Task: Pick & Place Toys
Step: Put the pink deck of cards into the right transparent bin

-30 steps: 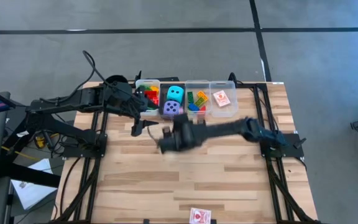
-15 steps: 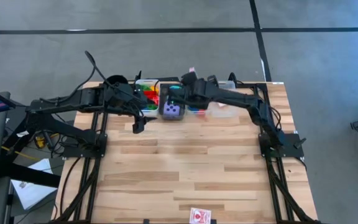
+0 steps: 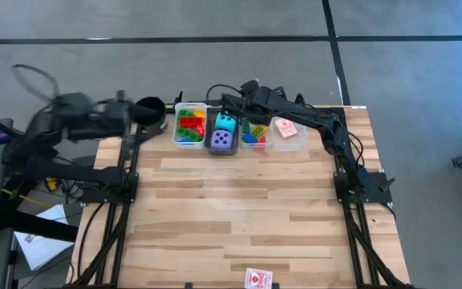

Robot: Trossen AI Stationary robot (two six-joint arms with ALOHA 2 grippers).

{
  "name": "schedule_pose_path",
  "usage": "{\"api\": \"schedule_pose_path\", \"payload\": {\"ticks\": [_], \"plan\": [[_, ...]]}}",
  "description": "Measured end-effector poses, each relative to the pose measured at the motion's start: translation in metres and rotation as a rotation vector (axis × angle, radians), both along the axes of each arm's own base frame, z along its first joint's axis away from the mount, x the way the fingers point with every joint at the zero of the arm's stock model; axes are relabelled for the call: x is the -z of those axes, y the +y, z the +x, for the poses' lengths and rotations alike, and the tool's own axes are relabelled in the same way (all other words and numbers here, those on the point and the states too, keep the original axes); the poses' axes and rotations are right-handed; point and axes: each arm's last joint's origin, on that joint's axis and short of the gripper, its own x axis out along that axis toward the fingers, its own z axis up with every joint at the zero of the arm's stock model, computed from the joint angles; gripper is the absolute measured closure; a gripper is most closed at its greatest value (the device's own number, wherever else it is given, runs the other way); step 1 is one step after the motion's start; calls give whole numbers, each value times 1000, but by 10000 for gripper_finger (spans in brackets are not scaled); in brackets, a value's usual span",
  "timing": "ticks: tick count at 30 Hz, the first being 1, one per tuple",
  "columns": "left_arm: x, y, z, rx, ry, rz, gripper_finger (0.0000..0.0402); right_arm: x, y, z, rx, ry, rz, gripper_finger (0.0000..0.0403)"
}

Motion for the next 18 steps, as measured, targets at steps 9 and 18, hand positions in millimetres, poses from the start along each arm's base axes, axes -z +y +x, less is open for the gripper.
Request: {"api": "schedule_pose_path", "payload": {"ticks": [9, 18], "plan": [[37, -9, -43, 35, -139, -134, 103, 27, -21, -11, 48, 74, 127, 342], [61, -6, -21, 43, -207, -206, 103, 68, -28, -67, 175, 187, 346, 342]]}}
